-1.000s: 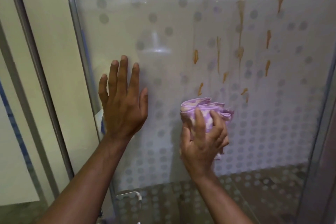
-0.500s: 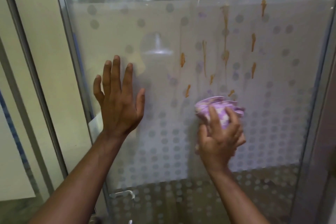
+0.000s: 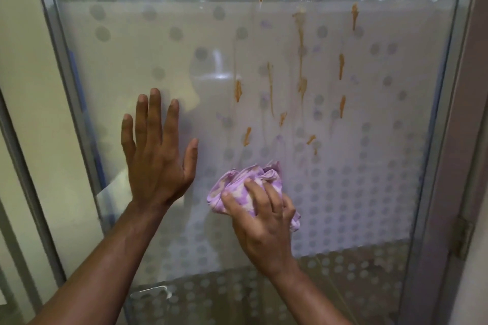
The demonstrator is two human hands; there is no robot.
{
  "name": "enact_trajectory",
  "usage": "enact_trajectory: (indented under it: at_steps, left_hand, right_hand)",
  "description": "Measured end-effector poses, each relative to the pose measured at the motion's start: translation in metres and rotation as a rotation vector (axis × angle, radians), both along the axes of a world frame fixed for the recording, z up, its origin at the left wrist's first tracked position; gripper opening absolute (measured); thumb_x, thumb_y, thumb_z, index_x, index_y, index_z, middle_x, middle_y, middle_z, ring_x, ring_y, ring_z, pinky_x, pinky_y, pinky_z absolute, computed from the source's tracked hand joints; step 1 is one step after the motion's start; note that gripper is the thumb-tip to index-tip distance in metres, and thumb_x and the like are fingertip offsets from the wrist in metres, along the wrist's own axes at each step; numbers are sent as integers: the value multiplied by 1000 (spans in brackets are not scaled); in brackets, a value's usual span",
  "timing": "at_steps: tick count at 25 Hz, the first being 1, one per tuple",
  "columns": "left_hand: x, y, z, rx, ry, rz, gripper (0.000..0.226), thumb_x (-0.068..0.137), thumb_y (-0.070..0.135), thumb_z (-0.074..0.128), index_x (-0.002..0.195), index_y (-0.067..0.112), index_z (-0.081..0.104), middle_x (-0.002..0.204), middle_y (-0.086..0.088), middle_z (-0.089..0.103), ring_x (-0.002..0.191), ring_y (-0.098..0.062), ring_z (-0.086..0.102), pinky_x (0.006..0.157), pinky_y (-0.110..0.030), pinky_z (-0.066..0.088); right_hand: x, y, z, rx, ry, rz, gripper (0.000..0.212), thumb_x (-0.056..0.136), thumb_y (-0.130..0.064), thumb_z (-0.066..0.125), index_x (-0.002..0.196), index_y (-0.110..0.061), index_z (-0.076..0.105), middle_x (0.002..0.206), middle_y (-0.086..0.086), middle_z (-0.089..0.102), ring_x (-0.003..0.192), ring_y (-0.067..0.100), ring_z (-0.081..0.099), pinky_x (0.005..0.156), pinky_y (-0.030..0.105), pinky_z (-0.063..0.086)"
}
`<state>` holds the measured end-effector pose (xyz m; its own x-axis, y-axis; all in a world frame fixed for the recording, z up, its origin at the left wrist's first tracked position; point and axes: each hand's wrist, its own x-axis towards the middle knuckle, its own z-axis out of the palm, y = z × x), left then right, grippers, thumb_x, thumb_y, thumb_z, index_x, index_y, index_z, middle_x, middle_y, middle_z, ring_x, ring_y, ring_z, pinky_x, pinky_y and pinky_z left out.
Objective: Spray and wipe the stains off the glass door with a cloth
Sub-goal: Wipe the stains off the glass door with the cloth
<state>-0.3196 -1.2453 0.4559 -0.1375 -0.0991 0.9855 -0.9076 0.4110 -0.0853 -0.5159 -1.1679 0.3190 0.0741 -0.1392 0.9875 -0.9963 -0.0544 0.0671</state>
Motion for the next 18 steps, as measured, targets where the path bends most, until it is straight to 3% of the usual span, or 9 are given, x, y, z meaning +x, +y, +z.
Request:
enact_trajectory:
  at_steps: [2,6,10,12,15,18]
  left_hand:
    - [-1,0,0,-2,-2,-3,74,110,48,41,171,12,22,180,-19,15,168,-37,12,135,-60,14]
    - [-1,-1,-1,-5,6,-3,74,110,48,41,172,13,21,180,-19,14,169,-37,12,135,-60,13]
    - [-2,-2,-1,-10,0,-4,74,111,49,40,172,13,19,180,-19,15,168,-38,12,135,-60,13]
    - [-3,-2,-2,-12,4,-5,74,111,48,40,172,13,19,180,-19,14,168,-38,12,135,-61,14]
    - [-3,-3,-3,-24,3,-17,74,110,47,42,172,13,19,180,-19,15,168,-38,13,134,-63,16]
    - [-1,-4,-3,-26,-1,-27,75,109,46,44,172,14,20,180,-19,15,168,-39,14,133,-64,17]
  right_hand:
    - [-29,3,6,-50,-100,-37,47,92,-25,77,136,-42,69,149,9,62,136,33,57,103,54,43]
    - [-87,10,31,-162,-532,-123,54,83,-25,77,137,-32,71,150,13,55,133,36,52,106,52,38]
    - [-90,5,49,-263,-771,-34,55,87,-20,79,140,-29,67,150,13,54,135,37,51,107,53,39]
    - [-71,1,46,-258,-683,-6,47,93,-30,77,138,-24,70,151,19,54,136,42,51,111,55,39]
    - [-34,2,18,-83,-259,52,39,99,-43,68,136,-31,72,154,19,56,142,42,52,114,59,39]
    - [-38,4,1,-1,104,61,38,99,-29,71,135,-40,70,158,6,54,143,32,55,105,58,47]
